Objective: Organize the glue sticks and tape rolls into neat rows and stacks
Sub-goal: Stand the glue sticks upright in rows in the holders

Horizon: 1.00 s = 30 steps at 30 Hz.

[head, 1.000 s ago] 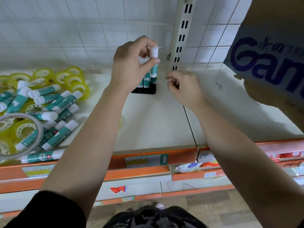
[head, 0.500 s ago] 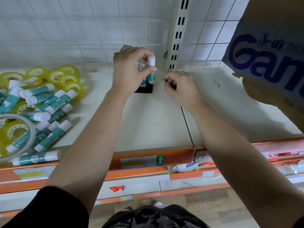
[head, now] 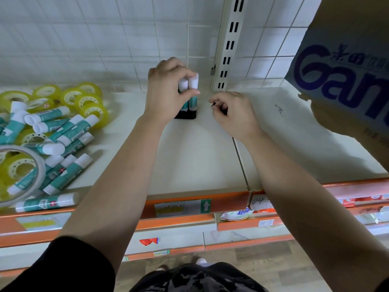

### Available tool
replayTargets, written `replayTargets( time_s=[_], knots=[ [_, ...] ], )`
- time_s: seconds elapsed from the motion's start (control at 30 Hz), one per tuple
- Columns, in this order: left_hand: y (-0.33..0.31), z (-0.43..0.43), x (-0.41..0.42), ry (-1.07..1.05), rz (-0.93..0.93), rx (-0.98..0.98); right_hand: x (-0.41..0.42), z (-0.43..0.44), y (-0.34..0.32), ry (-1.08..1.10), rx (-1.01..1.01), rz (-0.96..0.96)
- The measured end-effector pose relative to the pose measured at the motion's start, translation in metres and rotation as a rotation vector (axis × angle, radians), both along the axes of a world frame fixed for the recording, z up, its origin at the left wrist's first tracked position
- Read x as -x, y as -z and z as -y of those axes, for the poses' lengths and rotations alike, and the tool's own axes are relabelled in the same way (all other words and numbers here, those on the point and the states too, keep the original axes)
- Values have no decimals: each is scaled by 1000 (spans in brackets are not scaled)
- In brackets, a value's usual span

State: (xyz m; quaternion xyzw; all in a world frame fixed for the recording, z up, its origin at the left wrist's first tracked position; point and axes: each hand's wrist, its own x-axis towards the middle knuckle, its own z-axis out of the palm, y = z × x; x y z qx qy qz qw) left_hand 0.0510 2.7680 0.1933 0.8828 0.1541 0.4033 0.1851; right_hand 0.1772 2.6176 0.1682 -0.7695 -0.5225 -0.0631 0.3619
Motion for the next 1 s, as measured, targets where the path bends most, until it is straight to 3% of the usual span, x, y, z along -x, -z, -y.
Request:
replayTargets(
  time_s=[0.57, 1.0],
  knots=[
    [8, 6, -4, -103, 35, -100, 2, -2, 1, 11, 3, 18],
    [4, 9, -6, -158, -41, -122, 5, -1, -1, 15, 12, 1]
  ],
)
